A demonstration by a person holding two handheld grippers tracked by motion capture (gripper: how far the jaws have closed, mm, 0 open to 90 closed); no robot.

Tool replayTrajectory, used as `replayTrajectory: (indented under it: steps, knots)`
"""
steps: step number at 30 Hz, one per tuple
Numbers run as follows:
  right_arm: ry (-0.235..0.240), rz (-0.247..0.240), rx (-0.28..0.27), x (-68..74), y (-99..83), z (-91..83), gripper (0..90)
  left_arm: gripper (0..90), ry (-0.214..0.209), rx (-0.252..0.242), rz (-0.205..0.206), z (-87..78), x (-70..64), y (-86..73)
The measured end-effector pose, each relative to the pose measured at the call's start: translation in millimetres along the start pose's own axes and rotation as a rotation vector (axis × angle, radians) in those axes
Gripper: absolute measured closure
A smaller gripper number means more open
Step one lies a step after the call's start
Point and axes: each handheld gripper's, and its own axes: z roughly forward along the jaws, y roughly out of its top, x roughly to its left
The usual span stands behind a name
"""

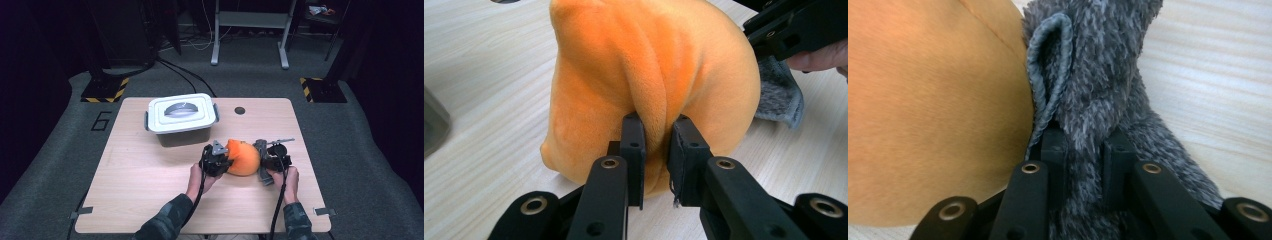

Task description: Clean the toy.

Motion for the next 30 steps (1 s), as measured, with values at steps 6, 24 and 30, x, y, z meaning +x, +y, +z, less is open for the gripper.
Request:
replayTrajectory:
  steps: [6, 24, 30]
  knots:
    - [-0.03, -0.009, -0.044, 4.4, 8.2, -22.1, 76.3, 78.4, -0.004, 0.004, -0.009, -2.9, 3.0, 0.7]
    - [0.072, -0.187, -0.223, 63.6, 52.6, -76.7, 76.3, 77.7, -0.011, 0.001, -0.005, -4.3, 3.1, 2.4]
    - [0.071, -0.244, -0.178, 83.4, 58.6, -59.8, 76.3, 77.5, -0.009, 0.002, -0.01, -4.0, 4.0, 2.8]
